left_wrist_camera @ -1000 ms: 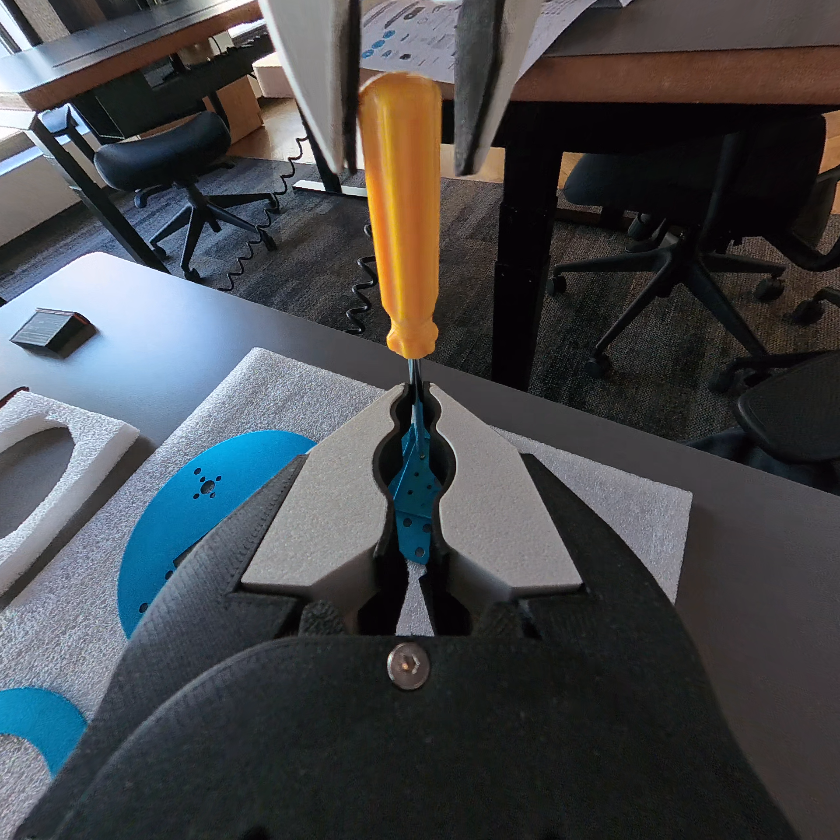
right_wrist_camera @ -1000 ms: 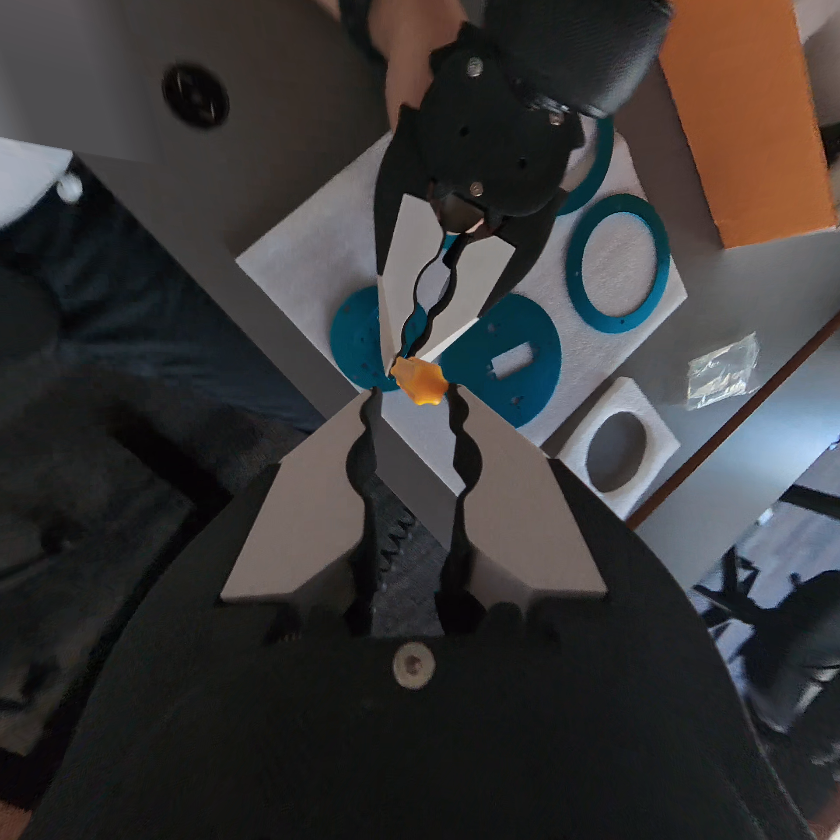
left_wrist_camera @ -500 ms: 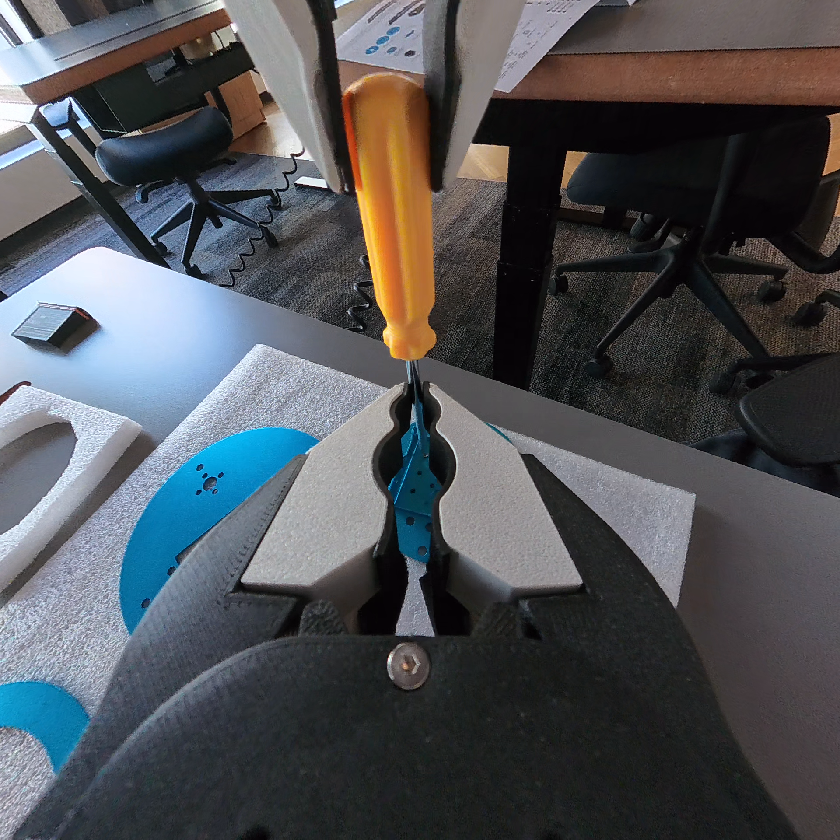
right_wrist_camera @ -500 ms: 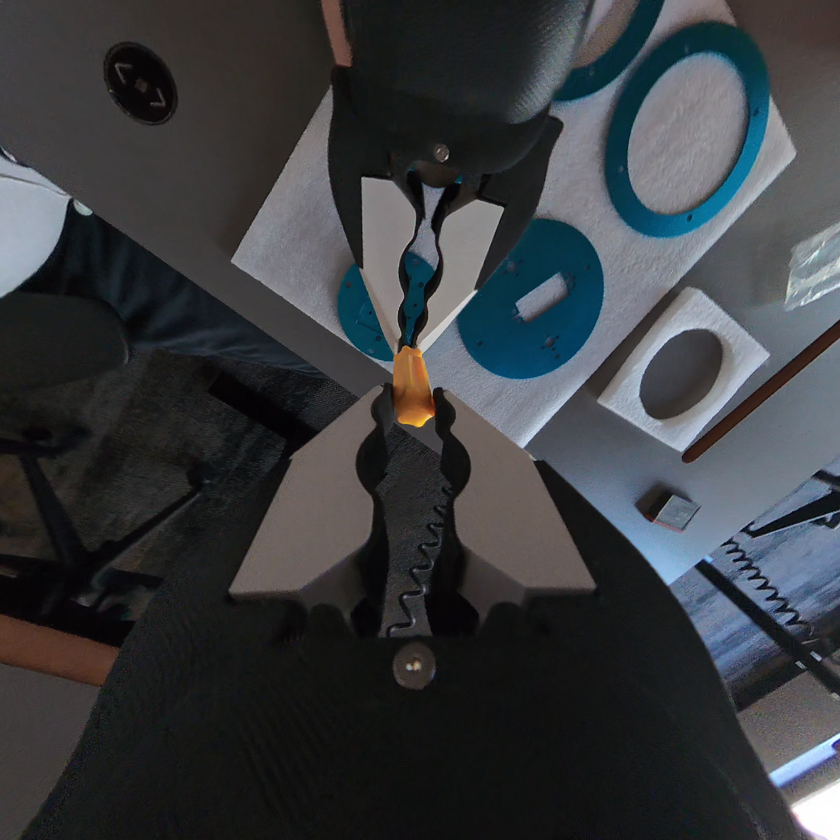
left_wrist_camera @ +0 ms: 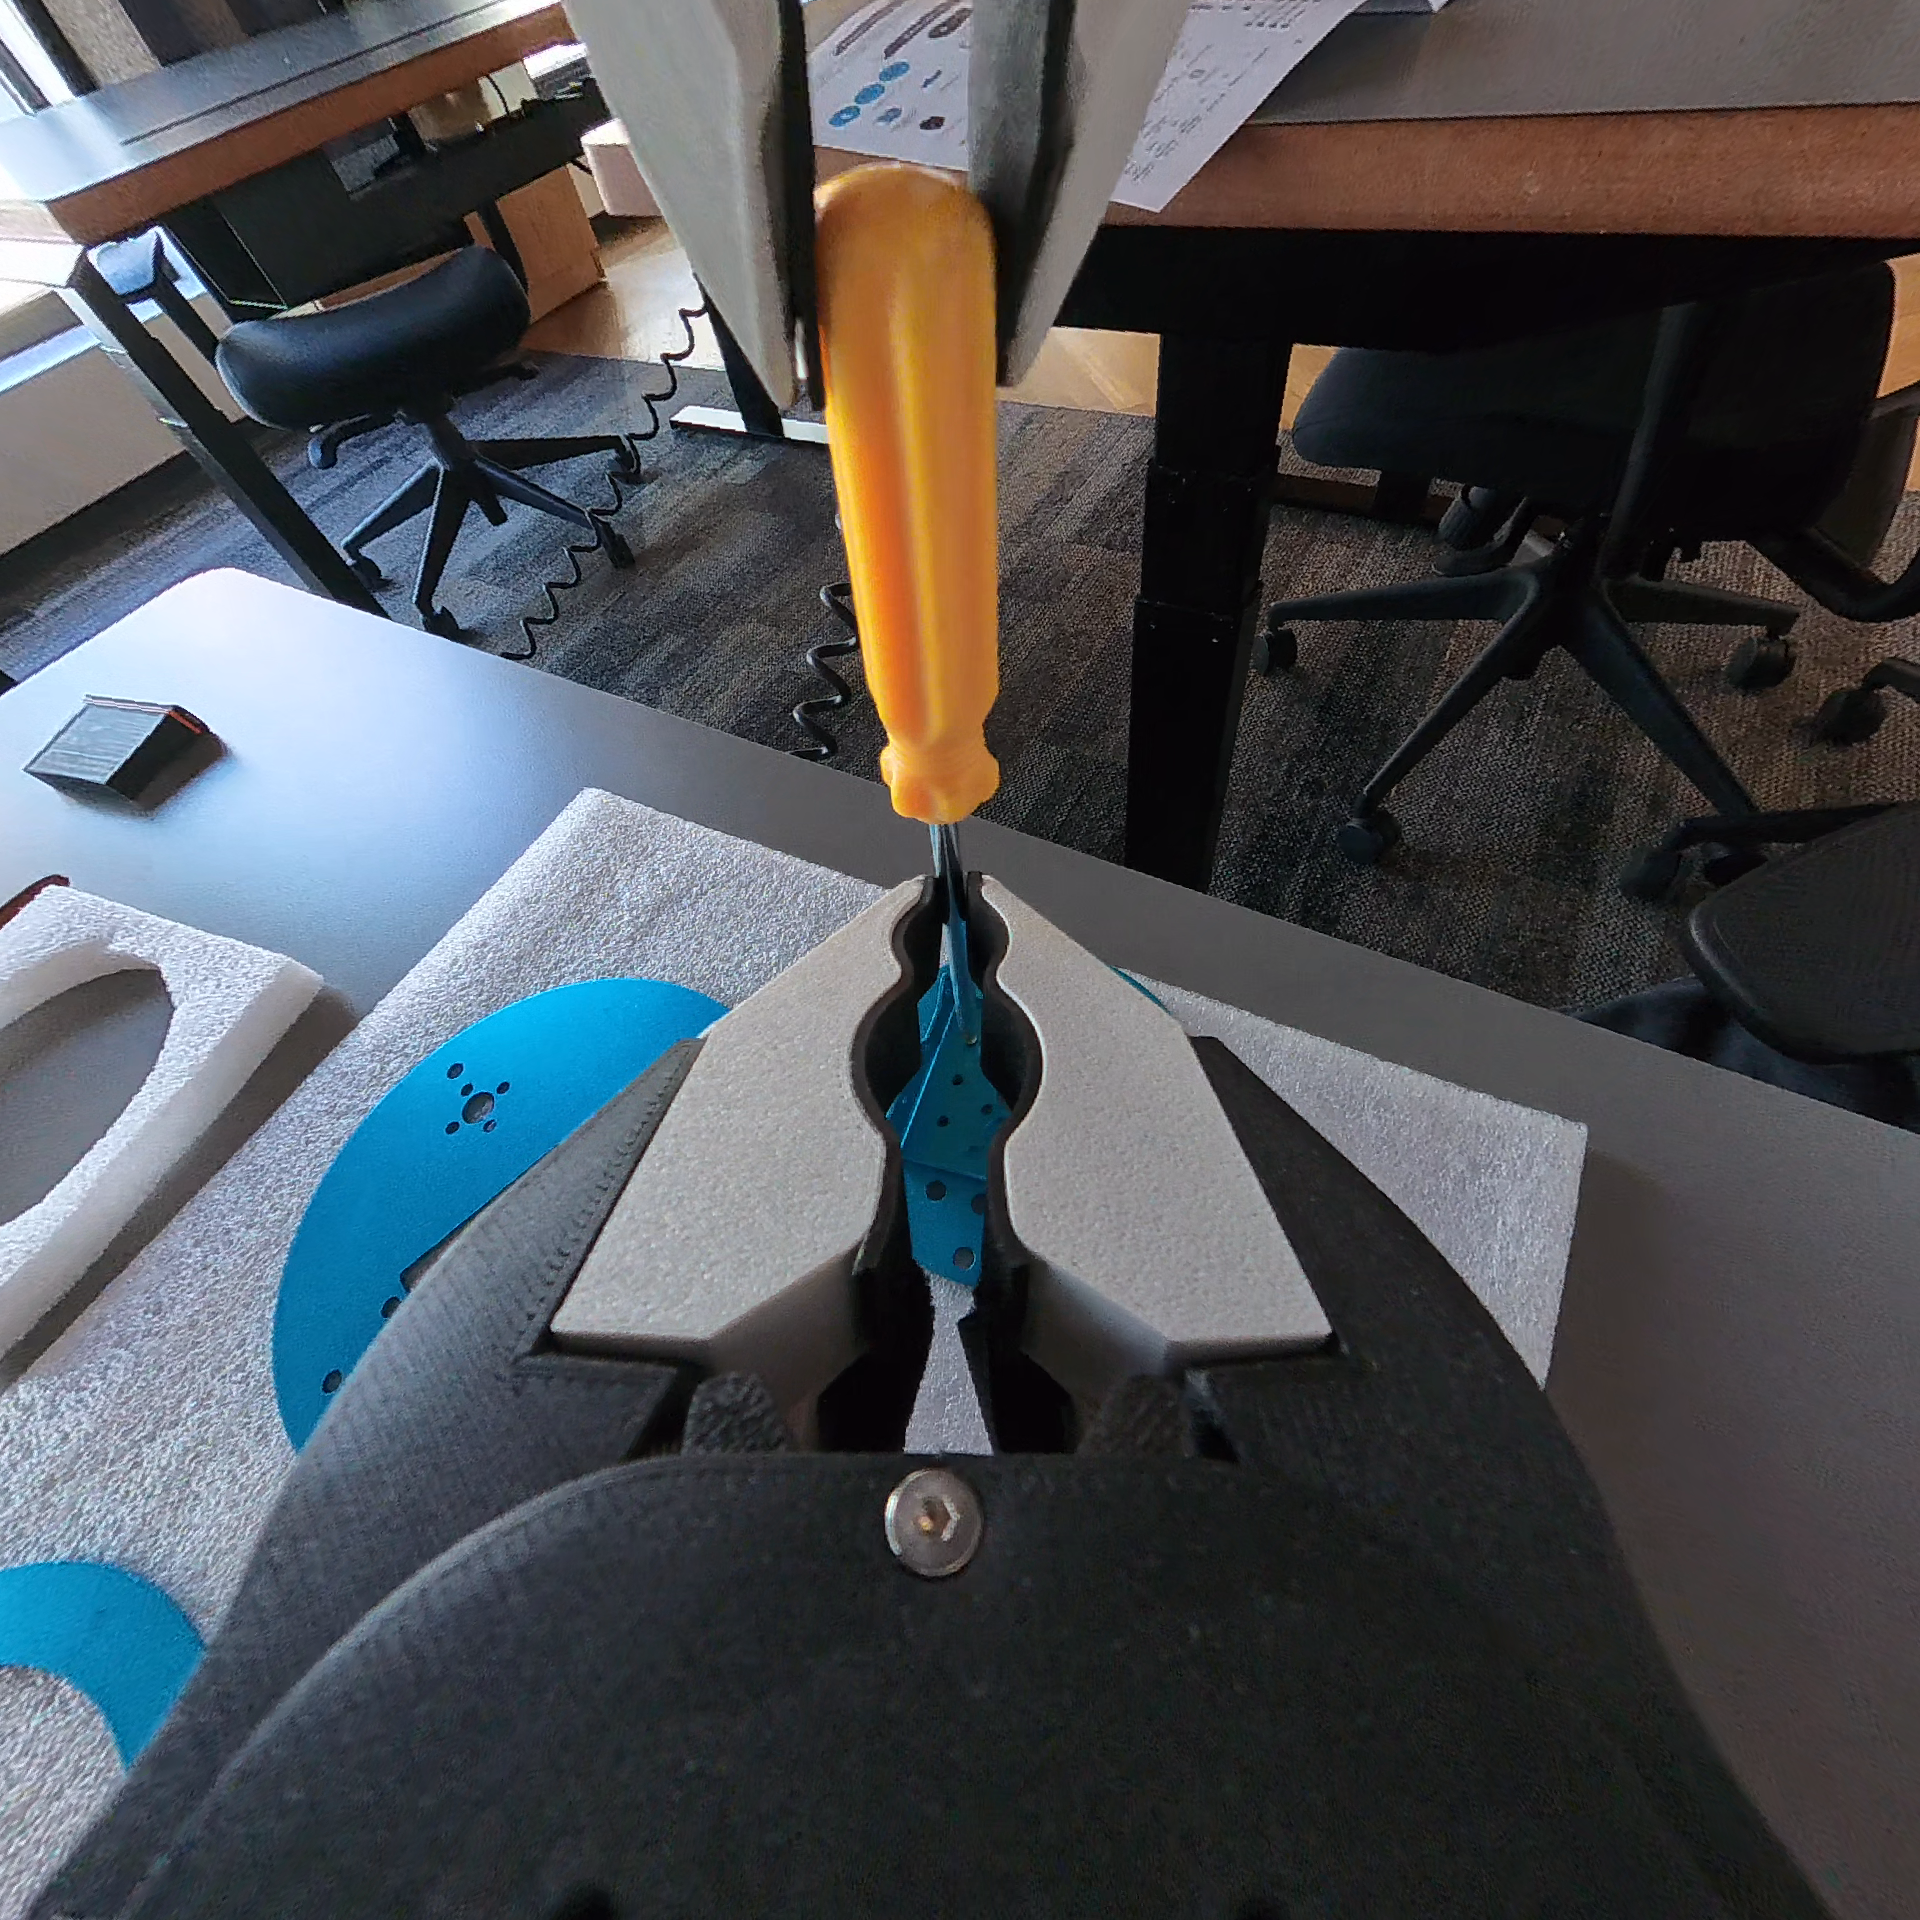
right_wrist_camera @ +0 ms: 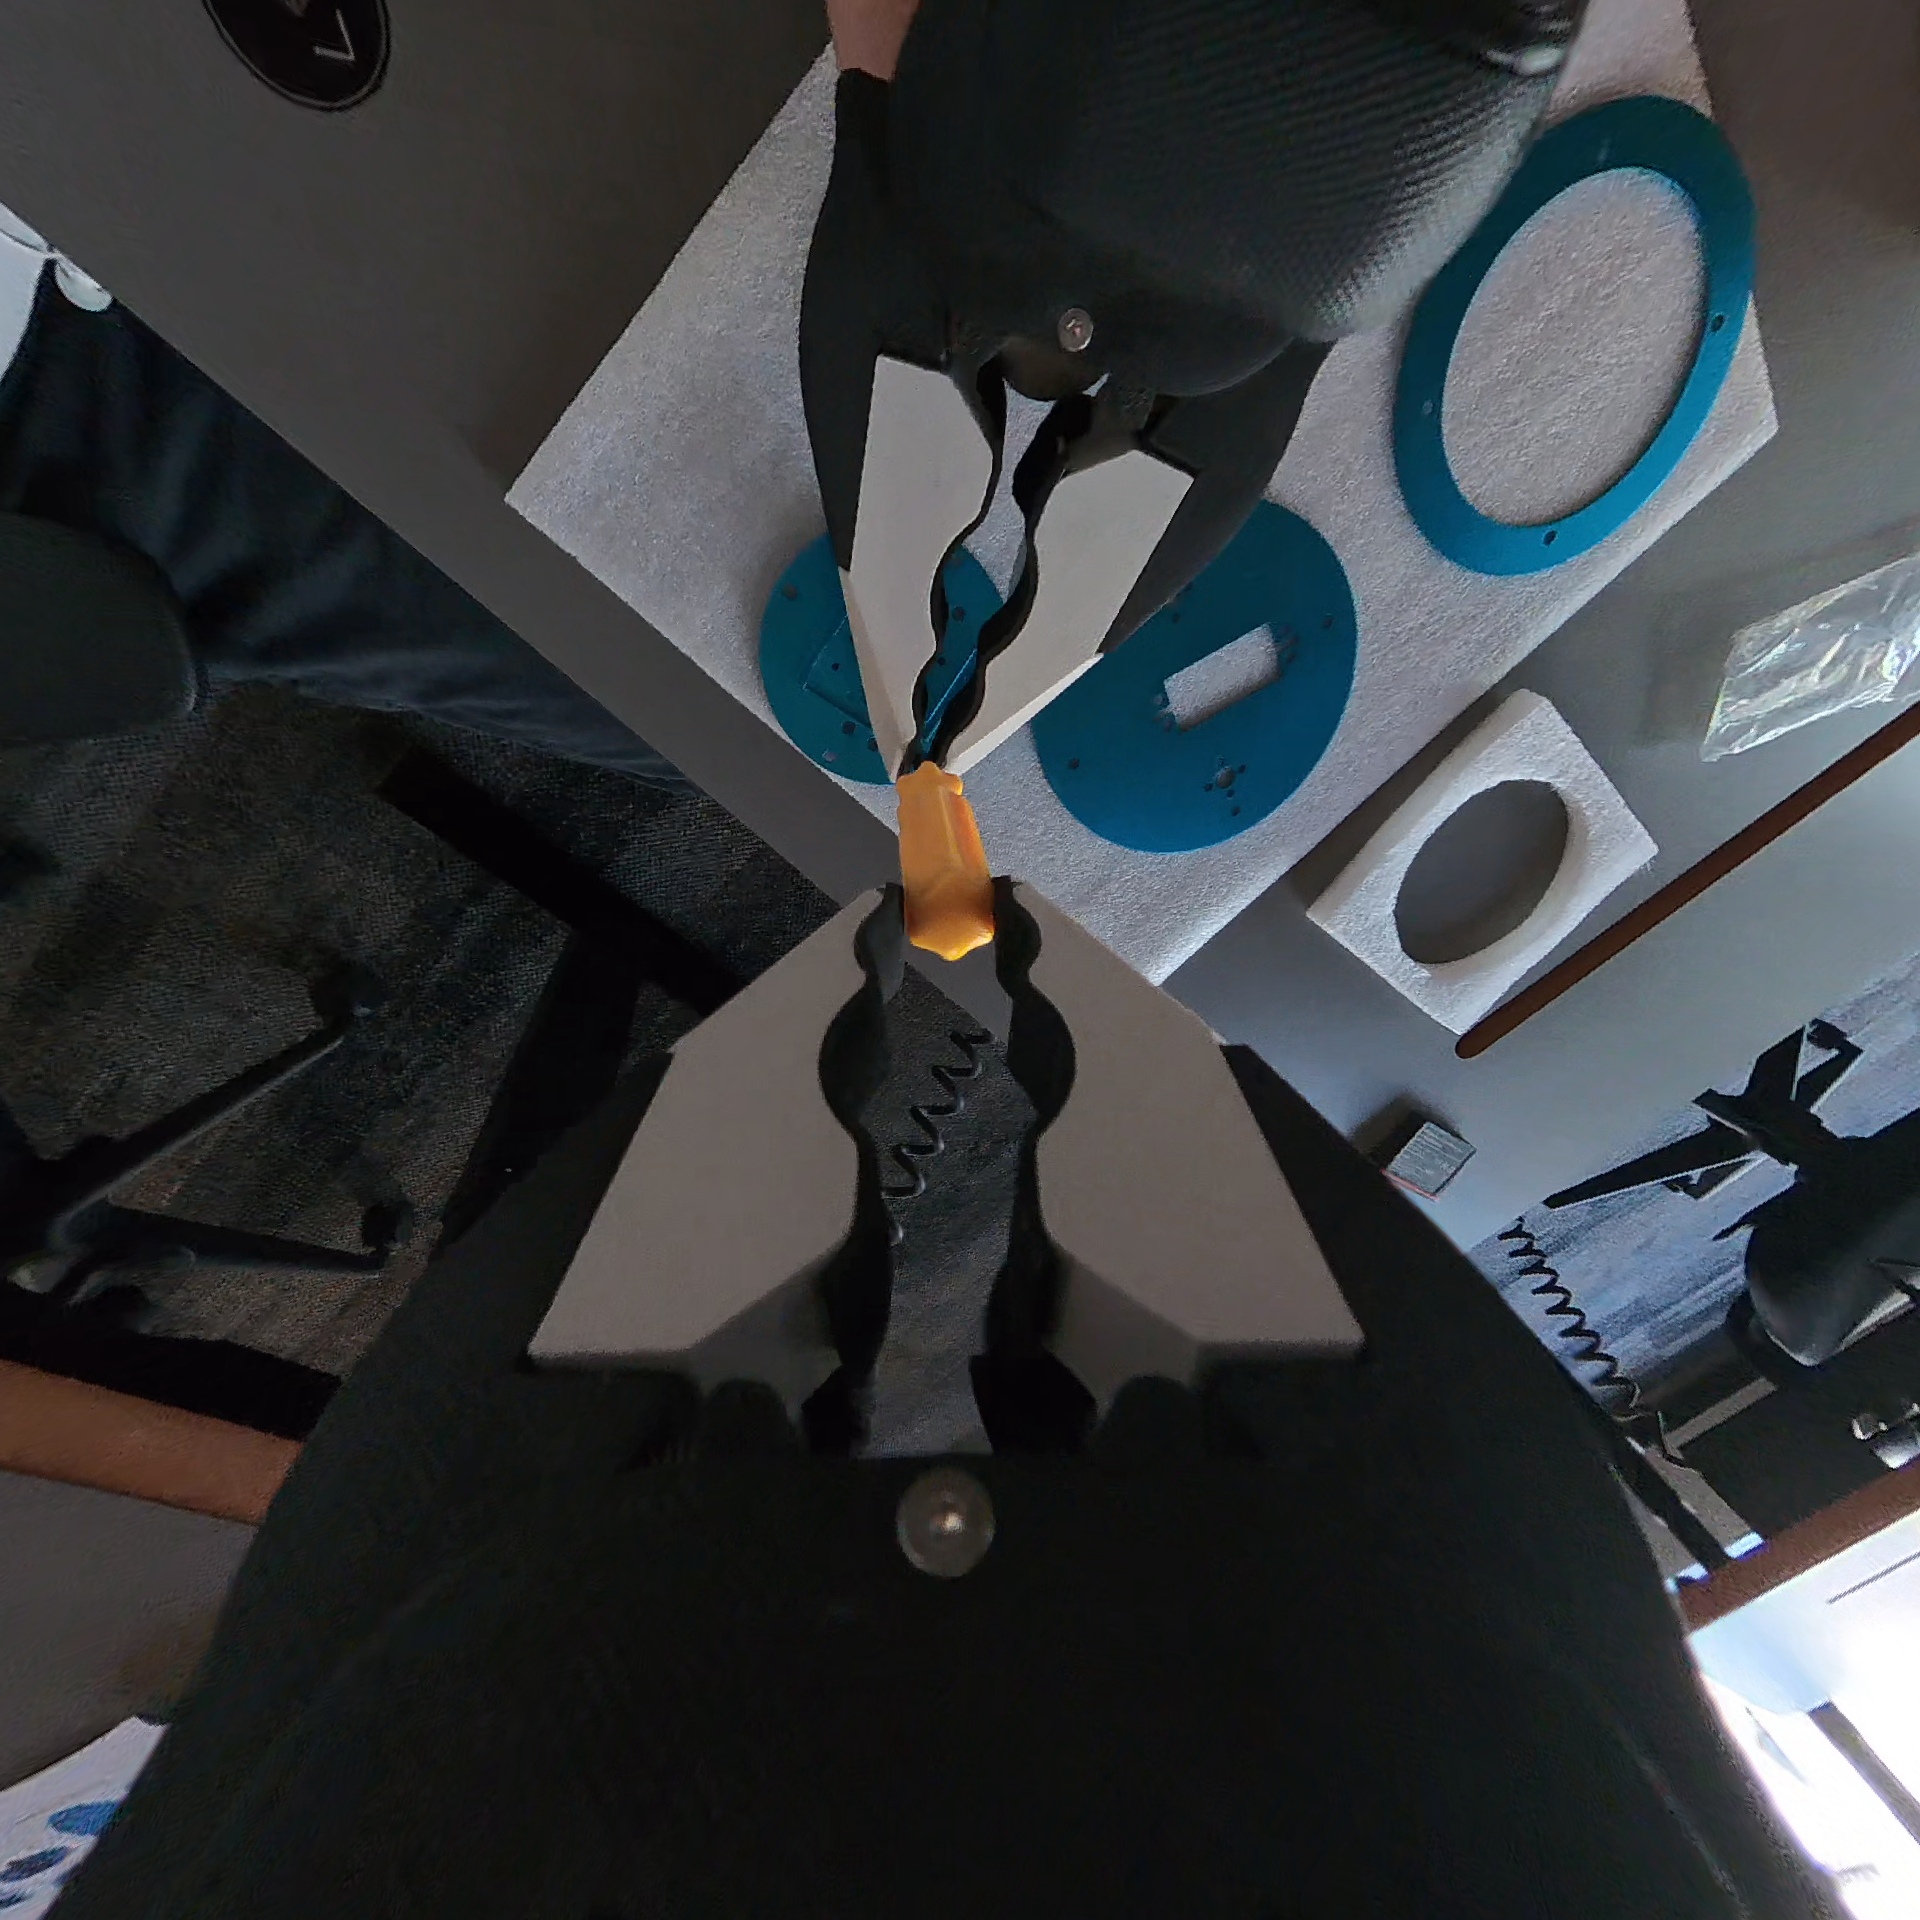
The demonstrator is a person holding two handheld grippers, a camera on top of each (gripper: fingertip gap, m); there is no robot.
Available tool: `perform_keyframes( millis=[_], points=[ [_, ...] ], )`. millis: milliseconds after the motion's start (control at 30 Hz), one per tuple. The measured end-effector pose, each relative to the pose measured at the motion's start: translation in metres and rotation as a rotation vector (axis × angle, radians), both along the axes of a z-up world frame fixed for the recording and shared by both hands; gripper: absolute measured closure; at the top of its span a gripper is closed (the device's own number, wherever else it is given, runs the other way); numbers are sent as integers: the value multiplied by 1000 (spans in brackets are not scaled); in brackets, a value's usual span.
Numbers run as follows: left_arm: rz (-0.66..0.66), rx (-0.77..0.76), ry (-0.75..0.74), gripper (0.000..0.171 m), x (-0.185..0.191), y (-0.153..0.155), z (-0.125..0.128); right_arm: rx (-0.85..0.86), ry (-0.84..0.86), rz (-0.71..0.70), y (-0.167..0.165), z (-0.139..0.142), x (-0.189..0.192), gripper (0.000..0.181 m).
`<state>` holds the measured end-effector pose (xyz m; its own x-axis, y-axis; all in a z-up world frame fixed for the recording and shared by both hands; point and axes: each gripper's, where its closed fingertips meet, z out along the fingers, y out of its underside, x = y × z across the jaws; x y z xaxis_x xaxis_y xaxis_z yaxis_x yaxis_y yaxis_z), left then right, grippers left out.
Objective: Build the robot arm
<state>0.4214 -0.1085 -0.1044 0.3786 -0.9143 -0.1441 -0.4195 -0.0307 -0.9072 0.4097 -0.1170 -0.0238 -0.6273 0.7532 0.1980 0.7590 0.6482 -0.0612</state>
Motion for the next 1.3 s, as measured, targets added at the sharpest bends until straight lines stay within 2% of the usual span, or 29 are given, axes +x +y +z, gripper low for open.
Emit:
perform_keyframes(
  millis=[133, 200, 267, 333, 400, 533, 600, 733, 1033, 1100, 1200, 1300],
  points=[
    [7, -1, 1, 169, 0, 1, 0, -48, -44, -177, 3, 0, 0, 166],
    [11, -3, 1, 169, 0, 2, 0, -57, -69, -332, 5, 0, 0, 166],
    [11, -2, 2, 169, 0, 2, 0, -93, -76, -553, 5, -1, -1, 166],
    [4, -2, 2, 169, 0, 1, 0, -130, -101, -647, 2, -1, 2, 165],
    [3, 8, 6, 169, 1, 0, 0, -109, -118, -532, -1, -2, 3, 166],
    [2, 8, 7, 169, 0, 0, 0, 29, -68, -135, -3, 0, 1, 163],
    [5, 10, 8, 169, 0, 1, 0, 75, -64, -68, 0, 0, 2, 164],
    [5, 5, 5, 169, 0, 1, 0, 27, -61, -134, 0, 0, 0, 165],
    [22, -5, 2, 169, -1, 3, -1, -123, -75, -687, 8, 0, -7, 164],
    [17, -8, 0, 169, -1, 2, 0, -127, -70, -625, 5, 0, -10, 164],
    [6, 6, 8, 169, 1, 1, -1, -52, -47, -372, -2, 0, -10, 158],
    [5, 5, 7, 169, 1, 1, -1, -8, -64, -277, -3, 0, -3, 162]
  ],
)
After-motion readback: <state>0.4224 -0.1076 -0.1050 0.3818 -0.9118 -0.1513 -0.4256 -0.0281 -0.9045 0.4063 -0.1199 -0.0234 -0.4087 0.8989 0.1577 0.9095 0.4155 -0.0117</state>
